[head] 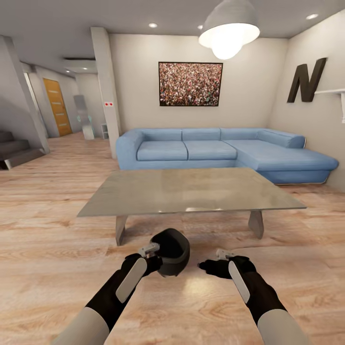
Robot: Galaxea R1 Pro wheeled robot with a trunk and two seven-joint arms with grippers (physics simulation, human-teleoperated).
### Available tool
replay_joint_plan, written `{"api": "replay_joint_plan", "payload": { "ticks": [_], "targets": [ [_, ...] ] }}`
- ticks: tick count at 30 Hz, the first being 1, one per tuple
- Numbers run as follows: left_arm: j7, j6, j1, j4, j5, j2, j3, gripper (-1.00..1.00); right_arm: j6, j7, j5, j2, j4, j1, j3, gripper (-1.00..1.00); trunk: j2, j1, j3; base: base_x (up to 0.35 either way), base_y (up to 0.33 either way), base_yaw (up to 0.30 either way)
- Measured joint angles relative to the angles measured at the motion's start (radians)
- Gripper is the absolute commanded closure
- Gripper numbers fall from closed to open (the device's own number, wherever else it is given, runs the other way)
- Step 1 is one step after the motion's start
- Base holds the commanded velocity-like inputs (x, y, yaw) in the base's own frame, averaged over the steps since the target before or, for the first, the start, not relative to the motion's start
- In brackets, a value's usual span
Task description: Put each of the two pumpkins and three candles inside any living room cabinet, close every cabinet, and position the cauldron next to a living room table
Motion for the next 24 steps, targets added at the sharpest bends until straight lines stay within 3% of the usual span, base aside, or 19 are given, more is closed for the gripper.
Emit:
{"api": "replay_joint_plan", "payload": {
  "ticks": [14, 24],
  "targets": [
    [0.002, -0.001, 0.000, -0.005, -0.001, 0.000, 0.000, -1.00, 0.000, 0.000, 0.001, 0.000, 0.004, 0.000, -0.001, -1.00, 0.000, 0.000, 0.014, -0.284, -0.131, -0.245],
    [0.002, 0.000, 0.000, -0.017, 0.000, 0.000, 0.001, -1.00, 0.000, 0.000, 0.003, -0.001, 0.005, 0.000, -0.003, -1.00, 0.000, -0.001, 0.022, -0.039, -0.030, -0.251]
  ]
}}
